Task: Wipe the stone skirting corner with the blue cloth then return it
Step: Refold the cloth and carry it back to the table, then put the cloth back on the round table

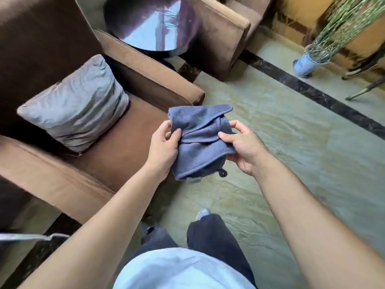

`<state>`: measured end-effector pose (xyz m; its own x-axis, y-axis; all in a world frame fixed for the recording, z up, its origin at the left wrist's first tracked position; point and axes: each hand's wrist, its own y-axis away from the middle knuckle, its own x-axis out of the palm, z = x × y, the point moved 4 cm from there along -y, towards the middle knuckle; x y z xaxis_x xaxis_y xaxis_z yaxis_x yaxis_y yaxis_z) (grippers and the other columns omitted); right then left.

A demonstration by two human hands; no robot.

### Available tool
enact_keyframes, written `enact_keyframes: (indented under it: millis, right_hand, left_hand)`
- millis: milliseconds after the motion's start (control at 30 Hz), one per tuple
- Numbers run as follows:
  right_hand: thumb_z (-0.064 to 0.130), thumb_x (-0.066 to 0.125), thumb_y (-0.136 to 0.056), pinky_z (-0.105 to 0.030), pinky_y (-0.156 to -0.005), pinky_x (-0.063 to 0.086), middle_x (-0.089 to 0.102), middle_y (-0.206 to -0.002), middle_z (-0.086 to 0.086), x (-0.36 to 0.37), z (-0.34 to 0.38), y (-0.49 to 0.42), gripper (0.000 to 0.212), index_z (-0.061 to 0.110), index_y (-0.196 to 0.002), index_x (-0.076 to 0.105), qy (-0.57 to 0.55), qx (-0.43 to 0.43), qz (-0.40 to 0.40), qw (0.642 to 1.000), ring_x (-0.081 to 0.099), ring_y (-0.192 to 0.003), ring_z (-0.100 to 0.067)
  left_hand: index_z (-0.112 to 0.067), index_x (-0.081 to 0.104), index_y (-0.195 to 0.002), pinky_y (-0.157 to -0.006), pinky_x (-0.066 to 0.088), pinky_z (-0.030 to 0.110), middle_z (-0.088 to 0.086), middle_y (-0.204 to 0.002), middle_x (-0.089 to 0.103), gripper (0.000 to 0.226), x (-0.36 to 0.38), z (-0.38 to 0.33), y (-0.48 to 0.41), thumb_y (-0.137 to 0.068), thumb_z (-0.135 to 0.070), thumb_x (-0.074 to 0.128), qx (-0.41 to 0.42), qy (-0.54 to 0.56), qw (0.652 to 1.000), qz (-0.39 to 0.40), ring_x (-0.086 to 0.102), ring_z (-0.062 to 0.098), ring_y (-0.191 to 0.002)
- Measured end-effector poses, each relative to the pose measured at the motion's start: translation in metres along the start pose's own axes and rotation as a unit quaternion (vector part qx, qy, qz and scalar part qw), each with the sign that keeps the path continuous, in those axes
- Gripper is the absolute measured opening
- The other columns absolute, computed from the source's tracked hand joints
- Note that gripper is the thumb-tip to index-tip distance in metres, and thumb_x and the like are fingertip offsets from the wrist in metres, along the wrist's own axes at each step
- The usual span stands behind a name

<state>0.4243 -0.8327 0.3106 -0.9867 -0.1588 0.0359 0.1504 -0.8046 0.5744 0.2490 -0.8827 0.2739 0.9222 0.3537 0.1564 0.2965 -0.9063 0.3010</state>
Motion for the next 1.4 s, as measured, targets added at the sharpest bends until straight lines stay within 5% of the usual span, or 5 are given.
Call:
enact_keyframes:
  millis: [333, 500, 767, 1200, 1400]
  right_hand:
    - [0.001, 0.059, -0.092, -0.027, -0.054, 0.047, 0.063, -0.082, -0.002, -0.144, 0.123, -0.206, 0.025, 0.023, -0.082, 0.055, 0.035, 0.023, 0.026, 0.999, 0.056, -0.067, -0.016]
    - [0.000, 0.059, -0.092, -0.028, -0.056, 0.048, 0.065, -0.079, -0.002, -0.152, 0.195, -0.303, 0.024, 0.023, -0.084, 0.056, 0.088, 0.016, 0.102, 0.991, 0.059, -0.066, -0.016]
    - [-0.001, 0.061, -0.089, -0.030, -0.065, 0.048, 0.068, -0.080, -0.006, -0.141, 0.305, -0.494, 0.023, 0.020, -0.081, 0.061, 0.186, -0.030, 0.092, 0.978, 0.061, -0.072, -0.021]
    - [0.016, 0.067, -0.089, -0.037, -0.071, 0.051, 0.070, -0.084, -0.004, 0.016, 0.414, -0.757, 0.007, 0.020, -0.085, 0.064, 0.252, 0.063, 0.240, 0.935, 0.064, -0.081, -0.023]
    - [-0.002, 0.071, -0.076, -0.048, -0.083, 0.059, 0.072, -0.098, -0.009, 0.123, 0.394, -0.884, 0.028, 0.018, -0.094, 0.062, 0.345, 0.073, 0.318, 0.880, 0.069, -0.086, -0.025]
  left_hand:
    - [-0.017, 0.063, -0.103, -0.096, 0.054, 0.047, 0.013, -0.106, 0.072, 0.018, 0.181, -0.008, -0.193, -0.098, -0.006, 0.049, -0.006, 0.028, 0.999, -0.044, 0.069, 0.026, -0.100]
    - [-0.021, 0.065, -0.106, -0.100, 0.052, 0.051, 0.013, -0.115, 0.072, 0.021, 0.215, -0.026, -0.273, -0.097, -0.008, 0.050, -0.006, 0.066, 0.991, -0.114, 0.068, 0.029, -0.109]
    - [-0.023, 0.064, -0.100, -0.100, 0.051, 0.048, 0.016, -0.112, 0.072, 0.020, 0.245, -0.047, -0.477, -0.097, -0.009, 0.051, -0.002, 0.081, 0.978, -0.193, 0.068, 0.024, -0.102]
    - [-0.019, 0.061, -0.102, -0.105, 0.046, 0.049, 0.006, -0.111, 0.071, 0.017, 0.181, -0.091, -0.723, -0.093, -0.011, 0.049, -0.051, 0.057, 0.933, -0.352, 0.066, 0.027, -0.108]
    - [-0.010, 0.058, -0.108, -0.106, 0.045, 0.045, 0.003, -0.113, 0.068, 0.018, 0.119, -0.064, -0.839, -0.095, -0.011, 0.047, -0.129, 0.027, 0.878, -0.460, 0.062, 0.022, -0.107]
